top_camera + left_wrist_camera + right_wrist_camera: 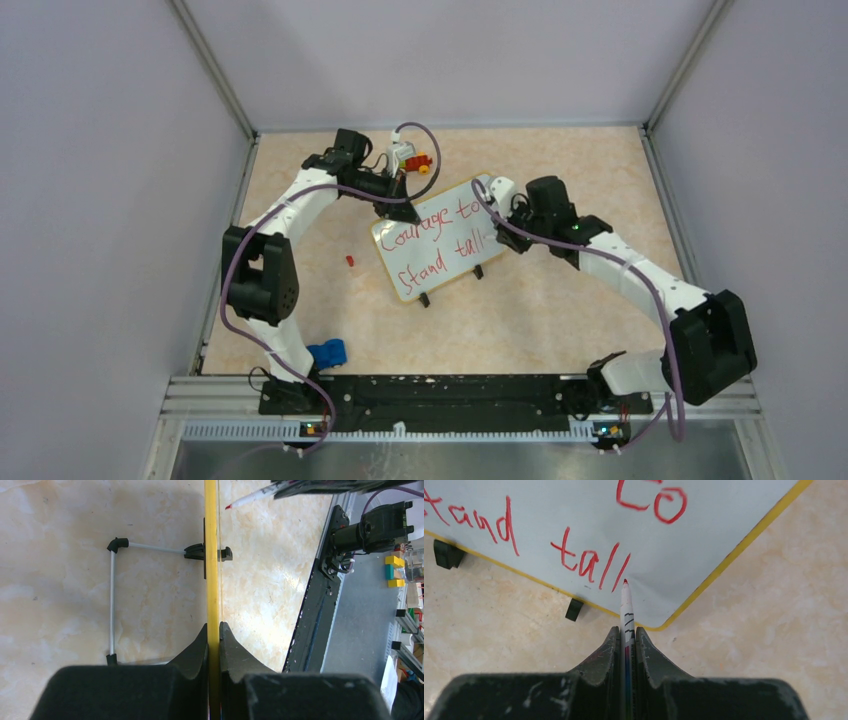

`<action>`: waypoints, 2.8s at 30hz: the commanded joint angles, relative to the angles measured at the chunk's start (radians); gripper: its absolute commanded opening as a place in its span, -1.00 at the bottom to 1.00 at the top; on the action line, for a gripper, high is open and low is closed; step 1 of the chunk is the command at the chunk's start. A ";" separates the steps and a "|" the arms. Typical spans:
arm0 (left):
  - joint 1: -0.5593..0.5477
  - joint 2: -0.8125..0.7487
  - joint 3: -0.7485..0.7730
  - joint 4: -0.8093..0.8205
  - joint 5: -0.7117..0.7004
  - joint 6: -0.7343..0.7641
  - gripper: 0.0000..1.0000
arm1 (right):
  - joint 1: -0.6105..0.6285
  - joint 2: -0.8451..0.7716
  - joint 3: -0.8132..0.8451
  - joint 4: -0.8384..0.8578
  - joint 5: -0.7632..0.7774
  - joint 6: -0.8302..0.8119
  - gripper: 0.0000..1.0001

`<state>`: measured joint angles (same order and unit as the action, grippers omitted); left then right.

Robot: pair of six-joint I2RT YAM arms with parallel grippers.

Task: Write a sentence on the whiteboard
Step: Write a sentence on the whiteboard, then pick up the pen cap from the center of the board.

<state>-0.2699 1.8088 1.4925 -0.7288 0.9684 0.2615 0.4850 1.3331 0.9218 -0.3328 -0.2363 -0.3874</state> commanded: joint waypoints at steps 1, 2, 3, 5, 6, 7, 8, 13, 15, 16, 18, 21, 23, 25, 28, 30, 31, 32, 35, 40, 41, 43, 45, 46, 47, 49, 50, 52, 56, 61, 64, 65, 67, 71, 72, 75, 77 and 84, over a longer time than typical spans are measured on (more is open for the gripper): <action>-0.025 0.016 -0.026 -0.087 -0.072 0.061 -1.00 | -0.014 -0.045 0.123 -0.031 -0.026 -0.007 -1.00; -0.026 0.014 -0.025 -0.086 -0.072 0.060 -1.00 | -0.014 -0.045 0.128 -0.038 -0.040 -0.001 -1.00; -0.026 0.014 -0.027 -0.085 -0.073 0.059 -1.00 | -0.014 -0.047 0.127 -0.045 -0.050 0.004 -1.00; -0.026 0.009 -0.031 -0.083 -0.072 0.059 -1.00 | -0.014 -0.054 0.115 -0.053 -0.069 0.011 -1.00; -0.026 0.008 -0.032 -0.084 -0.071 0.059 -1.00 | -0.017 -0.059 0.107 -0.058 -0.079 0.018 -1.00; -0.026 0.005 -0.035 -0.081 -0.072 0.059 -1.00 | -0.024 -0.064 0.100 -0.065 -0.095 0.026 -1.00; -0.026 0.002 -0.038 -0.078 -0.075 0.058 -1.00 | -0.034 -0.073 0.087 -0.066 -0.110 0.034 -1.00; -0.026 0.001 -0.049 -0.070 -0.075 0.057 -1.00 | -0.078 -0.088 0.023 -0.022 -0.112 0.049 -1.00; -0.026 0.002 -0.049 -0.069 -0.076 0.055 -1.00 | -0.081 -0.087 0.013 -0.005 -0.108 0.050 -1.00; -0.026 0.001 -0.049 -0.066 -0.076 0.054 -1.00 | -0.081 -0.085 0.009 0.001 -0.103 0.051 -1.00; -0.026 0.001 -0.048 -0.064 -0.076 0.051 -1.00 | -0.081 -0.077 0.008 0.009 -0.100 0.051 -1.00; -0.026 0.001 -0.049 -0.064 -0.078 0.050 -1.00 | -0.081 -0.058 0.008 0.022 -0.096 0.052 -1.00; -0.026 0.001 -0.049 -0.064 -0.079 0.051 -1.00 | -0.081 -0.039 0.006 0.032 -0.086 0.048 -1.00; -0.026 0.003 -0.047 -0.065 -0.078 0.051 -1.00 | -0.081 -0.016 0.005 0.040 -0.084 0.042 -1.00; -0.026 0.001 -0.046 -0.066 -0.078 0.053 -1.00 | -0.082 0.009 0.005 0.057 -0.078 0.033 -1.00; -0.026 0.001 -0.047 -0.066 -0.080 0.053 -1.00 | -0.082 0.025 0.007 0.067 -0.074 0.030 -1.00; -0.026 0.001 -0.049 -0.067 -0.080 0.054 -1.00 | -0.081 0.033 0.008 0.074 -0.071 0.030 -1.00; -0.026 0.001 -0.049 -0.068 -0.081 0.054 -1.00 | -0.082 0.037 0.010 0.079 -0.071 0.030 -1.00; -0.026 0.001 -0.049 -0.069 -0.085 0.057 -1.00 | -0.082 0.053 0.016 0.087 -0.069 0.031 -1.00; -0.026 0.004 -0.046 -0.069 -0.091 0.058 -1.00 | -0.081 0.045 0.032 0.056 -0.084 0.027 -1.00; -0.026 0.004 -0.045 -0.069 -0.093 0.056 -0.99 | -0.081 0.031 0.036 0.044 -0.093 0.027 -1.00; -0.025 0.003 -0.043 -0.069 -0.096 0.052 -0.96 | -0.080 0.005 0.046 0.019 -0.122 0.026 -1.00; -0.026 0.000 -0.040 -0.069 -0.100 0.048 -0.87 | -0.082 -0.018 0.060 -0.016 -0.157 0.023 -1.00; -0.026 -0.002 -0.039 -0.068 -0.102 0.046 -0.81 | -0.082 -0.029 0.068 -0.036 -0.173 0.022 -1.00; -0.026 -0.004 -0.039 -0.067 -0.104 0.043 -0.76 | -0.081 -0.041 0.075 -0.053 -0.190 0.022 -1.00; -0.025 -0.009 -0.031 -0.067 -0.109 0.038 -0.64 | -0.081 -0.064 0.087 -0.084 -0.221 0.027 -1.00; -0.025 -0.009 -0.024 -0.068 -0.111 0.033 -0.56 | -0.081 -0.075 0.090 -0.094 -0.243 0.028 -1.00; -0.025 -0.012 -0.006 -0.072 -0.109 0.024 -0.36 | -0.081 -0.093 0.104 -0.129 -0.293 0.030 -1.00; -0.023 -0.018 0.048 -0.086 -0.121 0.011 0.03 | -0.081 -0.115 0.124 -0.162 -0.367 0.044 -1.00; 0.000 -0.022 0.196 -0.143 -0.111 -0.020 0.44 | -0.082 -0.133 0.122 -0.174 -0.454 0.077 -1.00; 0.042 -0.035 0.299 -0.176 -0.119 -0.037 0.59 | -0.082 -0.142 0.107 -0.153 -0.475 0.105 -1.00; 0.061 -0.043 0.321 -0.185 -0.128 -0.040 0.61 | -0.081 -0.144 0.102 -0.143 -0.477 0.114 -1.00; 0.109 -0.062 0.351 -0.207 -0.171 -0.051 0.61 | -0.081 -0.147 0.092 -0.129 -0.487 0.125 -1.00; 0.223 -0.130 0.303 -0.240 -0.286 0.007 0.59 | -0.082 -0.153 0.065 -0.088 -0.492 0.160 -1.00; 0.253 -0.148 0.272 -0.251 -0.312 0.032 0.58 | -0.082 -0.153 0.058 -0.075 -0.494 0.169 -1.00; 0.340 -0.199 0.158 -0.274 -0.385 0.099 0.54 | -0.082 -0.152 0.041 -0.051 -0.494 0.185 -1.00; 0.374 -0.232 0.070 -0.267 -0.437 0.128 0.51 | -0.082 -0.149 0.040 -0.051 -0.496 0.194 -1.00; 0.380 -0.289 -0.157 -0.276 -0.453 0.224 0.44 | -0.081 -0.152 0.028 -0.045 -0.517 0.203 -1.00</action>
<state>0.1173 1.5661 1.4143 -0.9821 0.5259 0.4030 0.4099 1.2057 0.9623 -0.4332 -0.7170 -0.1986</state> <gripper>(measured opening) 0.733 0.087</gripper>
